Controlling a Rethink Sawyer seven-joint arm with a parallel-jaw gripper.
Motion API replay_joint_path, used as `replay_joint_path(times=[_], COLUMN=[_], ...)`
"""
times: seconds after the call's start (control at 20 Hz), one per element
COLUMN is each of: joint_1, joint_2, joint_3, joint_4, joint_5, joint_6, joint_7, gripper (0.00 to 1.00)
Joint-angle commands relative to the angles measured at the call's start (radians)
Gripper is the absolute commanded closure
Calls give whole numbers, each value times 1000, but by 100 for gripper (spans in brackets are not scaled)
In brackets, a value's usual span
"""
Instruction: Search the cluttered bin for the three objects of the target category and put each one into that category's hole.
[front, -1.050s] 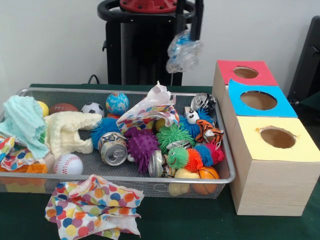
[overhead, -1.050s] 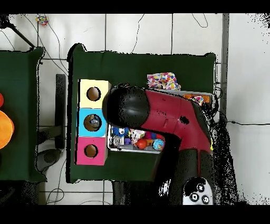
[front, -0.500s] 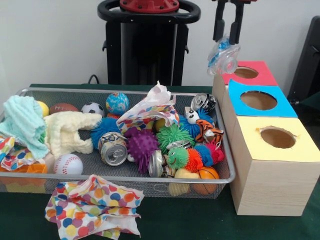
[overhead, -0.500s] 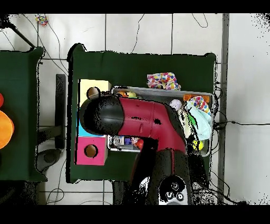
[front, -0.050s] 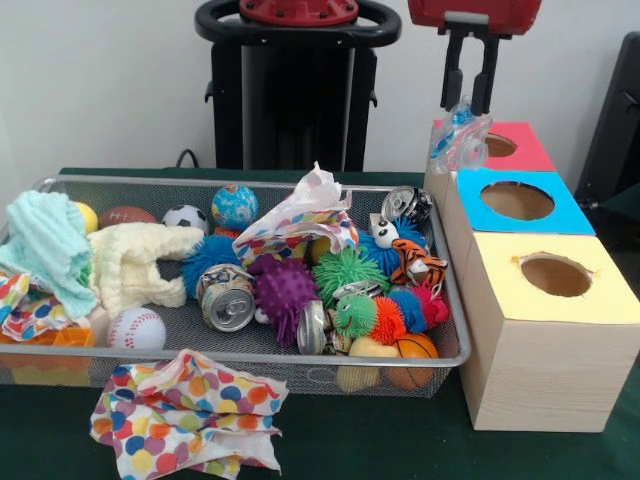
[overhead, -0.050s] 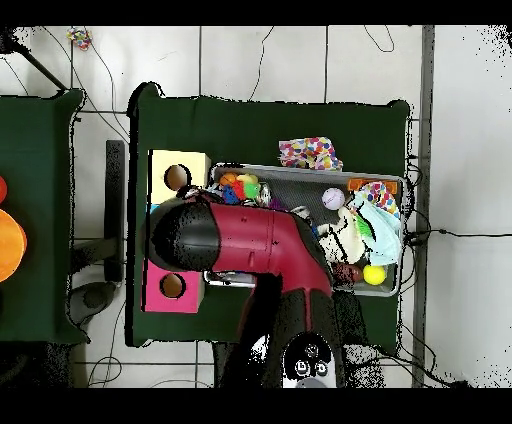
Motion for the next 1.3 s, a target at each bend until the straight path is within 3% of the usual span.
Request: replay_joint_path(times=[0.05, 0.95, 1.3], joint_1=[6, 107, 105], joint_2=[42, 99, 149], joint_3=[88, 38, 42], joint_4=[136, 65, 59], joint_5=[-14, -16, -18], joint_6=[-61, -62, -130], joint_7=[40, 126, 117], gripper=[100, 100, 100])
